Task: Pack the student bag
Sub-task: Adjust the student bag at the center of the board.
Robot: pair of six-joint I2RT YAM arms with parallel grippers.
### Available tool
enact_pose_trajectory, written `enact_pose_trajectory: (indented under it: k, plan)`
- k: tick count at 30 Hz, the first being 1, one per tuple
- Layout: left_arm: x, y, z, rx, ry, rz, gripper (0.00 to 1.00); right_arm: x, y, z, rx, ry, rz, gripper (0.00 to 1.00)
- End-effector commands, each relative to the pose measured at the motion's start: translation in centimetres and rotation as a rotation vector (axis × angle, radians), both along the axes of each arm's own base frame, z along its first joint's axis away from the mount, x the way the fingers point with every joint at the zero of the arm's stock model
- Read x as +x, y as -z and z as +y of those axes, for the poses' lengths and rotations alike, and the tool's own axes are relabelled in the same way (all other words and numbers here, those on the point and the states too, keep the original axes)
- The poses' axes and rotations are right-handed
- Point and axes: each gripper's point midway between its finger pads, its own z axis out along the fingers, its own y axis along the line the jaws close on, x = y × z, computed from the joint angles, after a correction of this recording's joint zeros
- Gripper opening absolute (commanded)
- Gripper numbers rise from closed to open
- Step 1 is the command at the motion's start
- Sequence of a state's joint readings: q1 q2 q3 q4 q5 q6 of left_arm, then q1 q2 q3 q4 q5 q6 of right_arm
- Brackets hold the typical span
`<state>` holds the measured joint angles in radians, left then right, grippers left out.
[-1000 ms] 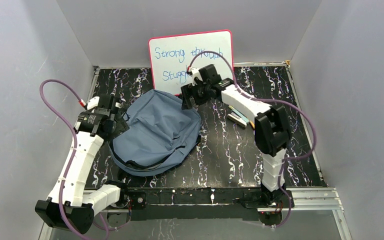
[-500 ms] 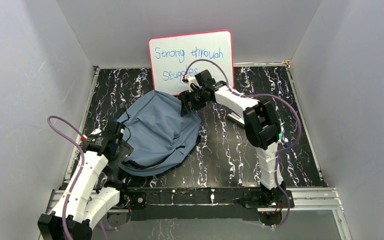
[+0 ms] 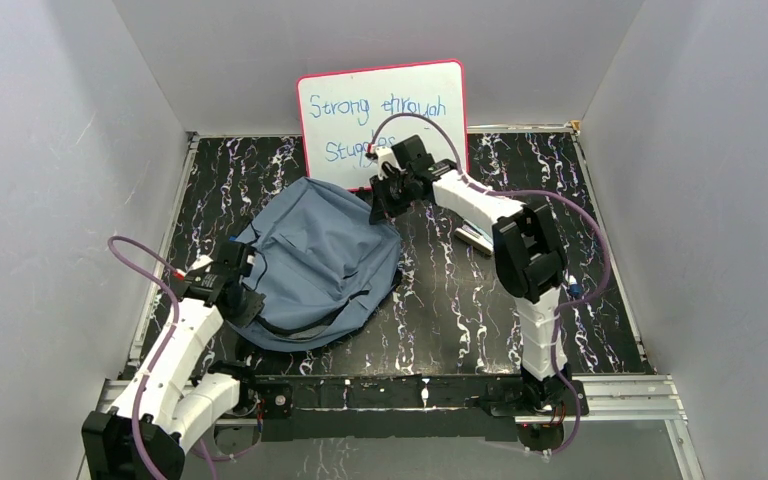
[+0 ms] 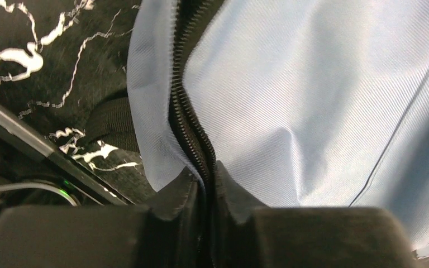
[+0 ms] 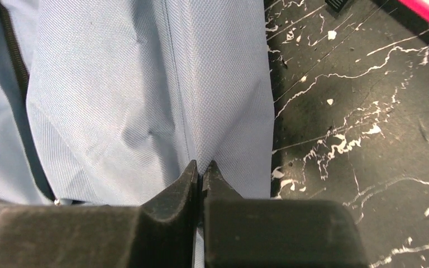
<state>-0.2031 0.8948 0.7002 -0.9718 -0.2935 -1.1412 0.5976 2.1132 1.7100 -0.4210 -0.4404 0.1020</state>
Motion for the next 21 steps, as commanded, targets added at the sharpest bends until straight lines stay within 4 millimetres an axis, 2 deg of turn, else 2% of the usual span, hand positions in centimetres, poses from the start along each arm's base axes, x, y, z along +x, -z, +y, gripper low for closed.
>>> enact_pose_trajectory:
  k: [1,6,9,11,14,16,19,21]
  plan:
    - [2.6,-2.7,0.0,0.023,0.078,-0.127,0.00,-0.4,-11.5,0.5,0.158,-0.014,-0.192,0.04]
    - [4.4,-7.2,-0.2,0.058,0.211,-0.258,0.00,-1.1,-18.0,-2.6,0.162,0.115,-0.323,0.00]
    - [6.1,-9.7,-1.7,0.033,0.348,-0.347,0.00,-1.7,-20.1,-5.8,0.128,0.243,-0.388,0.00]
    - [7.0,-10.7,-2.9,0.006,0.424,-0.374,0.00,-1.9,-20.6,-8.5,0.095,0.337,-0.414,0.00]
    - [8.6,-10.8,-4.9,-0.047,0.528,-0.397,0.00,-2.2,-20.0,-12.6,0.035,0.446,-0.428,0.00]
    - [9.2,-10.0,-5.4,-0.060,0.560,-0.386,0.00,-2.5,-18.3,-14.7,-0.001,0.485,-0.406,0.00]
    - [9.2,-8.3,-5.0,-0.041,0.553,-0.331,0.00,-3.2,-15.0,-17.1,-0.072,0.533,-0.370,0.00]
    - [8.9,-6.5,-4.5,-0.029,0.538,-0.275,0.00,-3.8,-11.6,-18.4,-0.120,0.560,-0.336,0.00]
